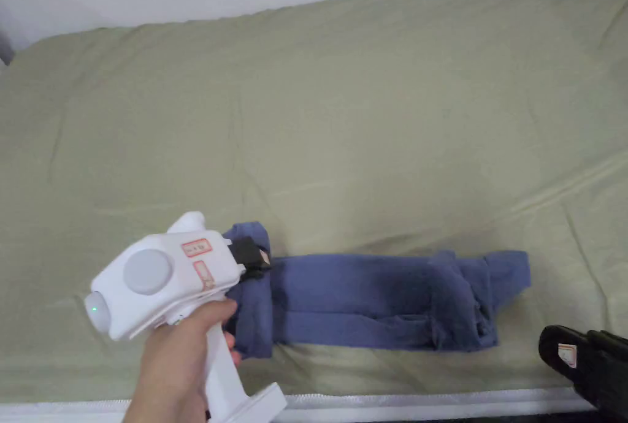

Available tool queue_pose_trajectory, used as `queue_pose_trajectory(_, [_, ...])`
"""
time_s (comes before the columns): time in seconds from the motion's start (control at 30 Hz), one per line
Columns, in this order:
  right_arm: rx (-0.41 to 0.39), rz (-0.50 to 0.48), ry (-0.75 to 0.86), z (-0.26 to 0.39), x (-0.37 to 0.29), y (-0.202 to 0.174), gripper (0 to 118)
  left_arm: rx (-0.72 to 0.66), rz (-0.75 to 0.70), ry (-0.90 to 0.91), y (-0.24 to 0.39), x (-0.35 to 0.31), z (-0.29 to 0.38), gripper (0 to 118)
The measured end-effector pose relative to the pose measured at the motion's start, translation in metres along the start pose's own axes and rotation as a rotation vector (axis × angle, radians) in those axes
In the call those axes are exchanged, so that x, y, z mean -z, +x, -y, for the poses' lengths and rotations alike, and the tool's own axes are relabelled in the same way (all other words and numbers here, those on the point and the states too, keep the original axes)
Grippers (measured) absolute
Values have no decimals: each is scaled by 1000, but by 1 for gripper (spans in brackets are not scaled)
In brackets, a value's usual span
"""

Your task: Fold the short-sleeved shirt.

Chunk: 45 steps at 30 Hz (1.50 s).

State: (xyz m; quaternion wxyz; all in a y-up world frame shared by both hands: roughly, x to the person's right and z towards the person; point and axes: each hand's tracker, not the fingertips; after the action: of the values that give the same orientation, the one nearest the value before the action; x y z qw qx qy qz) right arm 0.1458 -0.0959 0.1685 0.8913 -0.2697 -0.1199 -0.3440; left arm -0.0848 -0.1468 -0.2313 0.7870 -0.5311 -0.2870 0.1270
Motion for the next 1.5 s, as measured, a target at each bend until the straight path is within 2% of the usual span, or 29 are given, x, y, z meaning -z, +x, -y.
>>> queue_pose_trajectory(0.17, [-1,-8,63,-2,-22,7,5,12,-135,-70,22,70,39,6])
queue_pose_trajectory(0.23, [-16,2,68,-1,-26,10,5,111,-214,-45,23,82,39,9])
queue_pose_trajectory(0.27, [-27,15,64,-1,-28,11,5,129,-220,-36,25,82,40,26])
queue_pose_trajectory(0.33, [-61,38,59,1,-30,12,5,152,-123,-25,29,64,35,95])
queue_pose_trajectory(0.37, [-69,41,61,1,-31,11,5,168,-63,0,31,46,33,97])
queue_pose_trajectory(0.43, [-78,40,63,1,-32,11,5,256,64,143,29,4,28,96])
queue_pose_trajectory(0.47, [-93,42,66,2,-31,11,5,303,71,200,22,-15,28,96])
queue_pose_trajectory(0.57, [-153,62,76,6,-24,3,5,408,-85,359,-6,-50,32,95])
queue_pose_trajectory(0.6, [-163,60,83,7,-22,0,5,440,-147,351,-19,-53,33,90])
queue_pose_trajectory(0.63, [-168,55,84,8,-20,-2,5,459,-177,334,-31,-53,34,64])
queue_pose_trajectory(0.67, [-172,45,80,7,-18,-4,5,469,-189,291,-39,-47,33,32])
queue_pose_trajectory(0.7, [-176,36,72,6,-14,-8,5,459,-187,239,-48,-41,34,13])
queue_pose_trajectory(0.77, [-185,35,56,5,-8,-13,5,442,-143,196,-56,-30,43,13])
queue_pose_trajectory(0.93, [-165,37,48,5,-3,-16,5,496,2,87,-24,19,61,13])
queue_pose_trajectory(1.07, [-159,54,54,5,-6,-15,5,539,-11,-38,16,83,76,13])
queue_pose_trajectory(1.13, [-156,66,58,5,-10,-12,5,555,-27,-34,35,104,81,13])
queue_pose_trajectory(1.2, [-147,73,67,2,-13,-9,5,585,-30,4,54,105,84,13])
queue_pose_trajectory(1.33, [-137,70,72,-4,-13,-4,5,596,71,-17,67,103,85,13])
queue_pose_trajectory(1.43, [-154,70,63,-7,-9,-6,5,583,39,-21,57,97,82,13])
queue_pose_trajectory(1.5, [-166,66,61,-9,-8,-11,5,595,31,-5,46,67,75,13])
